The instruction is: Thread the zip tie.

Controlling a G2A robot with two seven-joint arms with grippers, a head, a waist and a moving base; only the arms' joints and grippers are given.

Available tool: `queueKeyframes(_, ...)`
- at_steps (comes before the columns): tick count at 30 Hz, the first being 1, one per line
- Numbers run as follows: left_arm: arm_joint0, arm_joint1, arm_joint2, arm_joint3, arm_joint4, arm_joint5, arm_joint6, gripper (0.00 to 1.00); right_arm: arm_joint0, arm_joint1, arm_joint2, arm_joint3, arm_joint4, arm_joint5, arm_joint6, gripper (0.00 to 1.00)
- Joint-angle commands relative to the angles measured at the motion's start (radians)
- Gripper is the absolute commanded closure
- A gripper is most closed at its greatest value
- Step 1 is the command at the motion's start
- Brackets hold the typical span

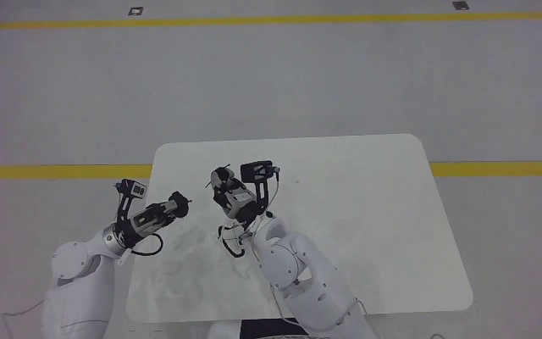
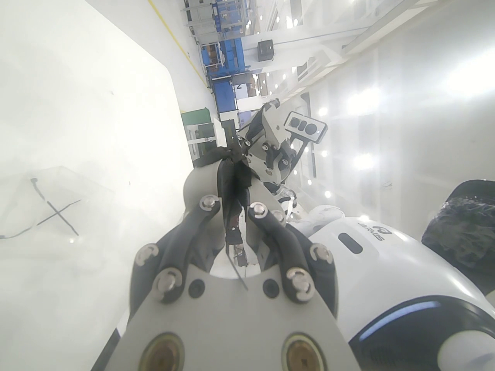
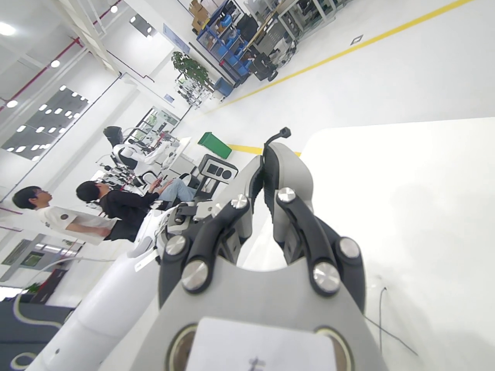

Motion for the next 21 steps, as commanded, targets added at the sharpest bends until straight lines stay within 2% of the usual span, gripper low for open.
queueKeyframes(1, 0.001, 0.000, 0.019, 0.002, -0.007, -0.003, 0.020, 1.00, 0.006, 0.004, -0.025, 0.022, 0.004, 0.007, -0.066, 1.00)
queueKeyframes(7, -0.010, 0.003, 0.049, 0.020, -0.021, -0.003, 0.051, 1.00, 0.032, 0.006, -0.079, 0.078, 0.019, 0.038, -0.174, 1.00)
queueKeyframes(14, -0.013, 0.005, 0.053, 0.023, -0.015, -0.003, 0.057, 1.00, 0.032, 0.006, -0.079, 0.078, 0.019, 0.038, -0.174, 1.00)
queueKeyframes(21, -0.013, 0.005, 0.053, 0.023, -0.015, -0.003, 0.057, 1.00, 0.033, 0.012, -0.096, 0.070, -0.040, 0.074, -0.163, 1.00)
